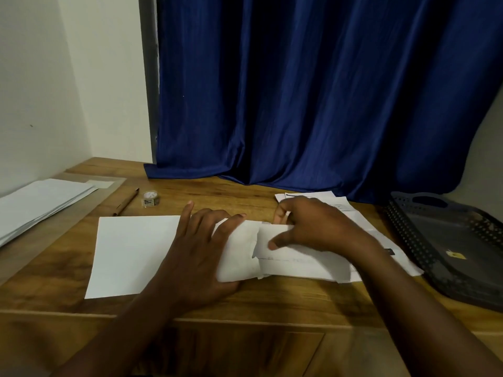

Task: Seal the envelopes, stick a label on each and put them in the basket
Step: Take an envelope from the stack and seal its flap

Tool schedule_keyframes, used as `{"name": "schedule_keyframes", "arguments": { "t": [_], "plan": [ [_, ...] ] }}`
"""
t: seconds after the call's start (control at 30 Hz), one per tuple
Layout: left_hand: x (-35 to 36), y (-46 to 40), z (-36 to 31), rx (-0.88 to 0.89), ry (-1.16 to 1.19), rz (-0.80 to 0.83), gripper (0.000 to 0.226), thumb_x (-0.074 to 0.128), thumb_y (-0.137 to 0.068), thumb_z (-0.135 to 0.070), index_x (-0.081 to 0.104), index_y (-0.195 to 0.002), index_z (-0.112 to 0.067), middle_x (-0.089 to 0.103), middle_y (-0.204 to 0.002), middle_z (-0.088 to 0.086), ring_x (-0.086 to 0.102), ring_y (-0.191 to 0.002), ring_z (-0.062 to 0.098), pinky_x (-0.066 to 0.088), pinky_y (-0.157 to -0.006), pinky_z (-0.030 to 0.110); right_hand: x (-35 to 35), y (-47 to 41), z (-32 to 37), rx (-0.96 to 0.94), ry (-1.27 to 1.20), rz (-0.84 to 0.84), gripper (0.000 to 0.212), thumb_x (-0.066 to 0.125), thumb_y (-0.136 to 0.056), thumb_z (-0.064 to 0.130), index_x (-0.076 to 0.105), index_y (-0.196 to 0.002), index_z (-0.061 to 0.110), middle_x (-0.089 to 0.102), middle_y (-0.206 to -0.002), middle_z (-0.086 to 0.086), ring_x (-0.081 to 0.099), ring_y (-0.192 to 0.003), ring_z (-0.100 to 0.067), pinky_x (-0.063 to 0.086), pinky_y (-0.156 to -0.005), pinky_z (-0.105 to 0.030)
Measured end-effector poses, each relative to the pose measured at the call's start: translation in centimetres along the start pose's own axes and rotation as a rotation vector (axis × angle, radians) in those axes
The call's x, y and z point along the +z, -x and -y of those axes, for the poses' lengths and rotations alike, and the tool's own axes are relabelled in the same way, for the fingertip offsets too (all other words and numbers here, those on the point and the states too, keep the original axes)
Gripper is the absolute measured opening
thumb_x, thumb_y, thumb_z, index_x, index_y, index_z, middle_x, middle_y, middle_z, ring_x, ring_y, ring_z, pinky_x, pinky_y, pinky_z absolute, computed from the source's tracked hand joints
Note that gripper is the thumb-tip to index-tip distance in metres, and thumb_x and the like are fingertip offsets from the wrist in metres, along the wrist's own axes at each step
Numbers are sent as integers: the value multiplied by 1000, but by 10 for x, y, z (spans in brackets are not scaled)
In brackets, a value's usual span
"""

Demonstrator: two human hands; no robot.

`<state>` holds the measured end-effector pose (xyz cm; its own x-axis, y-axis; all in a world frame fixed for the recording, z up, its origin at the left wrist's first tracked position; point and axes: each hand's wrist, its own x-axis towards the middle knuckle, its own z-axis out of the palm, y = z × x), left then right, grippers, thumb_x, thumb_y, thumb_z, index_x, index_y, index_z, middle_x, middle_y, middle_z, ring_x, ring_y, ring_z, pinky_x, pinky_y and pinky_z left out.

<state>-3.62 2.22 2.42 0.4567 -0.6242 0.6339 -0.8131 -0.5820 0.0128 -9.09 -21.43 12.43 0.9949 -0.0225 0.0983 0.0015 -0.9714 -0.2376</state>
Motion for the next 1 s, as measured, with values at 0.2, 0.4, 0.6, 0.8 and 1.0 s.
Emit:
{"name": "schedule_keyframes", "arguments": {
  "t": [0.2,0.4,0.6,0.8,1.0],
  "plan": [
    [2,1,1,-3,-1,-16,106,70,-66,-76,39,-150,-19,50,-140,9,48,-131,30,19,-117,66,29,-5,27,-48,60,-263,44,75,-65,60,53,-94,35,58,-76,15,61,-77,-12,33,-57,-27],
    [1,2,0,-54,-13,-8,106,71,-65,-75,41,-150,-18,49,-141,8,46,-131,29,17,-119,63,33,19,4,69,-150,-409,84,67,-59,83,51,-132,44,58,-126,19,55,-111,-6,45,-97,-37],
    [0,2,-1,-93,0,13,107,72,-64,-76,38,-150,-21,47,-143,8,44,-132,28,18,-119,63,34,62,-36,298,-773,-233,47,69,-65,66,67,-96,32,75,-81,8,70,-71,-6,50,-54,-12],
    [-1,2,-1,-67,8,20,108,70,-66,-77,39,-150,-18,46,-144,8,43,-134,28,17,-119,64,56,63,-22,179,-847,-229,26,73,-87,35,76,-76,12,75,-76,-4,71,-70,-14,53,-58,-16],
    [-3,4,1,-72,27,16,110,72,-64,-74,39,-151,-17,47,-144,8,43,-134,28,15,-120,62,73,33,17,101,-841,-138,9,78,-84,28,81,-77,24,79,-80,8,74,-79,-8,60,-74,-25]
  ]
}}
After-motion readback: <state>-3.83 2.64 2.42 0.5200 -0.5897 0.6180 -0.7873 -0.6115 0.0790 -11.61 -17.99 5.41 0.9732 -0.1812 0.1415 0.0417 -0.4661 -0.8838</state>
